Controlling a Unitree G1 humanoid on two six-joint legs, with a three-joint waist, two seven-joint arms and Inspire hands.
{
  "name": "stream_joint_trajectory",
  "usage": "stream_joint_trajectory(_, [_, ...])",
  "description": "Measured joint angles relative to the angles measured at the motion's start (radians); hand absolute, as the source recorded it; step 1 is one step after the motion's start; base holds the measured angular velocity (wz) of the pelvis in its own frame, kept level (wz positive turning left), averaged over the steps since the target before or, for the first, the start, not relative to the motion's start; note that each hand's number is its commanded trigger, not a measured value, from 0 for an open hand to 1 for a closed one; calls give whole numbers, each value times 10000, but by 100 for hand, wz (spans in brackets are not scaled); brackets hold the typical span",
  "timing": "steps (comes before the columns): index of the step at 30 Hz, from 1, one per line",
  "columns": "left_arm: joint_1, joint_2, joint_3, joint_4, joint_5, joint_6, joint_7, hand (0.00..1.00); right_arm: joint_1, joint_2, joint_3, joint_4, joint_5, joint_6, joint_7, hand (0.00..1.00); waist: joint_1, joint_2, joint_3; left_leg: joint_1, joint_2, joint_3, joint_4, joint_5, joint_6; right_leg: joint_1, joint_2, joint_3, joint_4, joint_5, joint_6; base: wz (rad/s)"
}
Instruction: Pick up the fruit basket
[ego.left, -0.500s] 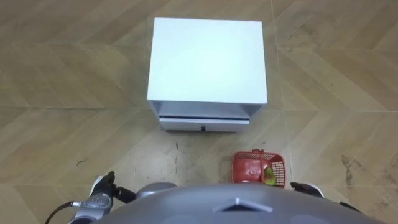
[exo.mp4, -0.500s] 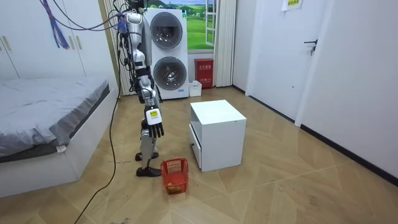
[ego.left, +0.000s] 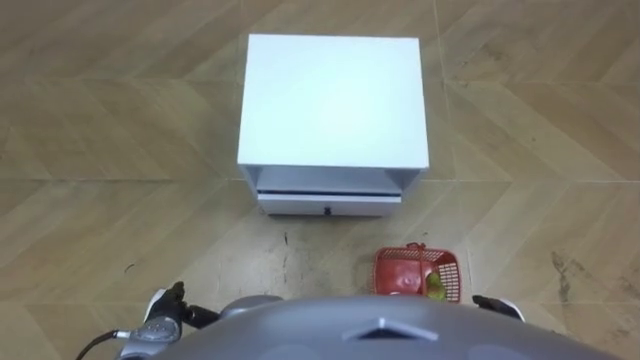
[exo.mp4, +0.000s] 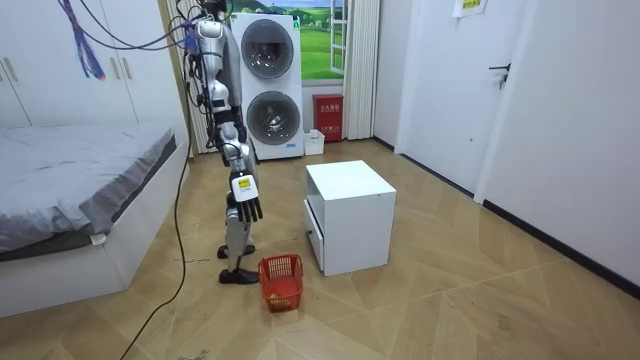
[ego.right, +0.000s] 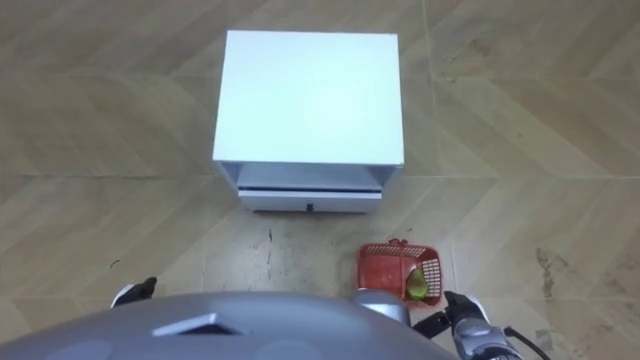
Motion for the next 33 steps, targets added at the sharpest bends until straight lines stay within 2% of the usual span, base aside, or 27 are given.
stream_joint_trajectory(6, [220, -62, -2, -15, 779, 40, 148, 0, 55, 9, -9, -13, 36, 4, 14, 0, -50, -17, -7, -6, -3, -6, -59, -3, 3, 7, 0, -10, 4, 4, 0, 0])
stream_joint_trajectory(10, [346, -84, -9, 8, 1030, 269, 159, 0, 51, 11, -13, -17, -23, 18, 14, 0, -111, -33, -19, -14, -11, 6, 16, -5, 7, -2, -16, -22, 61, 3, 1, 1])
stream_joint_trajectory(13, [378, -96, -3, -3, 1237, 305, 159, 0, -30, 20, -103, -138, -18, 149, -33, 0, -237, -66, -26, -202, -32, 55, 209, -6, 8, -366, -206, -20, 734, -75, 78, 7])
stream_joint_trajectory(15, [216, -89, 0, -20, 1265, 287, 153, 0, -12, 20, -215, -351, 65, 222, -102, 0, -246, -89, -17, -368, -74, 119, 302, -77, 120, -773, -273, -9, 1347, -225, 101, 6])
stream_joint_trajectory(19, [18, -72, 11, -65, 1260, 230, 125, 0, 14, -19, -413, -554, 628, 227, -187, 0, -239, -166, 12, -595, -330, 174, 573, -101, 325, -1488, -723, 8, 2667, -387, 142, -1])
stream_joint_trajectory(21, [4, -24, -2, -19, 1229, 208, 112, 0, 3, -22, -531, -672, 657, 237, -180, 0, -260, -162, 58, -742, -421, 303, 794, -93, 430, -1671, -835, 50, 2820, -375, 150, -12])
stream_joint_trajectory(22, [-58, 15, -1, 28, 1226, 204, 99, 0, 11, -26, -579, -887, 642, 241, -180, 0, -246, -108, -2, -981, -488, 405, 970, -97, 510, -1870, -920, 52, 2850, -349, 186, -20])
stream_joint_trajectory(24, [-115, 55, 28, 119, 1215, 131, 96, 0, -23, -28, -638, -1121, 745, 233, -185, 0, -240, -103, 19, -1259, -565, 563, 1043, -74, 644, -2159, -991, 163, 2861, -242, 323, -24])
stream_joint_trajectory(25, [-105, 81, 72, 254, 1224, 29, 84, 0, -24, -11, -799, -1162, 772, 237, -192, 0, -224, -73, 23, -1349, -545, 713, 1036, -58, 747, -2366, -1038, 318, 3164, -184, 376, -11])
stream_joint_trajectory(26, [-32, 111, 101, 317, 1230, 28, 78, 0, 83, -13, -833, -1275, 928, 244, -216, 0, -286, -73, 39, -1372, -567, 725, 1157, -91, 837, -2655, -1283, 285, 4432, -199, 340, 0])
stream_joint_trajectory(27, [27, 114, 120, 311, 1223, 25, 83, 0, 221, -14, -867, -1381, 1129, 243, -221, 0, -299, -50, 39, -1367, -576, 702, 1237, -120, 881, -2683, -1367, 274, 5214, -163, 294, 17])
stream_joint_trajectory(28, [159, 135, 141, 287, 1217, -15, 114, 0, 360, -10, -850, -1511, 1520, 231, -238, 0, -246, -162, -41, -1348, -666, 671, 1304, -145, 916, -2572, -1580, 333, 6785, 2, 121, 11])
stream_joint_trajectory(29, [191, 155, 114, 312, 1212, -5, 105, 0, 317, -13, -805, -1555, 1844, 192, -275, 0, -176, -240, -28, -1428, -742, 658, 1464, -166, 950, -2257, -1696, 473, 7790, 185, 149, 4])
stream_joint_trajectory(31, [255, 156, 56, 312, 1194, 8, 80, 0, 164, -18, -744, -1522, 2064, 163, -268, 0, -95, -255, -32, -1734, -771, 658, 1722, -171, 966, -1768, -1663, 651, 8338, 459, 252, -2])
stream_joint_trajectory(33, [221, 159, 2, 251, 1194, 7, 97, 0, 59, -15, -714, -1498, 2315, 157, -157, 0, 23, -352, 36, -2195, -801, 658, 2064, -168, 969, -1232, -1650, 662, 8017, 535, 355, 3])
